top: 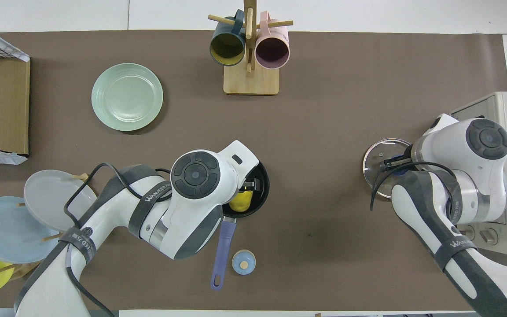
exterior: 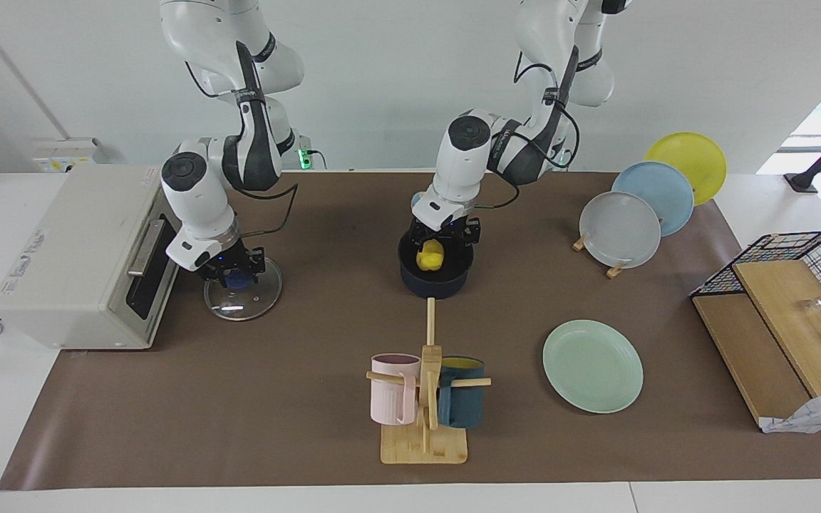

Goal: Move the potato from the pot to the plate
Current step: 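Set the lid down with the right gripper while the left gripper grasps the potato, then lift the yellow potato out of the pot with the left gripper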

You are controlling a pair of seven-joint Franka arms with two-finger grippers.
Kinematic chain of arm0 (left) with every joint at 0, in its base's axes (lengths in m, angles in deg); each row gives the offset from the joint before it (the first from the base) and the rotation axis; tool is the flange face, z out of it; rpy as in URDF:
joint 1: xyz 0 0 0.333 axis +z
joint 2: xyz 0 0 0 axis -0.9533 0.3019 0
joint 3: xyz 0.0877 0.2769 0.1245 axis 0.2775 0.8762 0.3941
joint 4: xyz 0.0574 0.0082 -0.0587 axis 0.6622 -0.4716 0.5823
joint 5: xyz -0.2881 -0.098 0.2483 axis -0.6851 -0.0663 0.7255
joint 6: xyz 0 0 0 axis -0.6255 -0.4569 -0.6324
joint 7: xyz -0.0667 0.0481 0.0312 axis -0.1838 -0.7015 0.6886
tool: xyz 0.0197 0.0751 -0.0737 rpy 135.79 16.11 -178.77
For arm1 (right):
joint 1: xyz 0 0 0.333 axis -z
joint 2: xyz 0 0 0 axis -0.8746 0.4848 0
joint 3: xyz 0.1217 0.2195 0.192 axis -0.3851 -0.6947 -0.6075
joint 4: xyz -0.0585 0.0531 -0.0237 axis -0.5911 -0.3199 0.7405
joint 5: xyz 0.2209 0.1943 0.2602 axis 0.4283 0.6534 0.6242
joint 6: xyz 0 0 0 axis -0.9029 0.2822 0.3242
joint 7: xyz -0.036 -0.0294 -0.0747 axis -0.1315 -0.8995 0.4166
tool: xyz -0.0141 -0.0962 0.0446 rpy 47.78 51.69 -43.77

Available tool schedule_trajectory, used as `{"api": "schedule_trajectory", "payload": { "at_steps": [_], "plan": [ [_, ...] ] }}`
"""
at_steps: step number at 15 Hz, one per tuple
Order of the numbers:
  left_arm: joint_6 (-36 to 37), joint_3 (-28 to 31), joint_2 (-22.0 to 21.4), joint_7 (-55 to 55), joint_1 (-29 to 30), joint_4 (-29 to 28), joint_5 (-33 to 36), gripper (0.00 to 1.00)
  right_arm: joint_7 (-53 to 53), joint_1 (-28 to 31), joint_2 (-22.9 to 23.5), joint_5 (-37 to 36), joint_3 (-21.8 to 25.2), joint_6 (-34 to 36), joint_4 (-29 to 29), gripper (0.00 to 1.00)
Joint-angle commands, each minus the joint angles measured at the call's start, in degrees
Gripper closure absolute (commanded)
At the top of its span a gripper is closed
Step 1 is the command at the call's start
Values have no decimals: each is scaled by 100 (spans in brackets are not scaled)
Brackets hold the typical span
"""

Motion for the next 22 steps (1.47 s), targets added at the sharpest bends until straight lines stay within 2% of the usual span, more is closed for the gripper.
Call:
{"api": "schedule_trajectory", "payload": {
  "at_steps": [1,5,10,12,15,17,18,22],
  "plan": [
    [-339,99,150,339,-222,-108,-74,0,-117,22,-138,135,-15,828,-608,0],
    [-463,99,292,393,-276,-117,-74,0,120,4,-173,197,-7,2552,-2041,0],
    [-446,99,380,393,-354,-117,-74,2,1016,-31,-595,206,-68,3704,-2833,0],
    [-402,99,371,384,-355,-117,-74,18,1053,-14,-648,180,-68,4039,-3010,0],
    [-332,99,371,358,-320,-117,-74,65,1027,276,-771,189,-50,4058,-2905,0],
    [-314,99,371,349,-302,-82,-74,89,1009,889,-780,215,-434,4084,-2905,0],
    [-314,99,371,349,-293,-82,-74,100,992,961,-780,224,-568,4032,-2914,0],
    [71,143,223,367,-206,49,-74,100,974,988,-579,-4,-560,4303,-3255,0]
  ]
}}
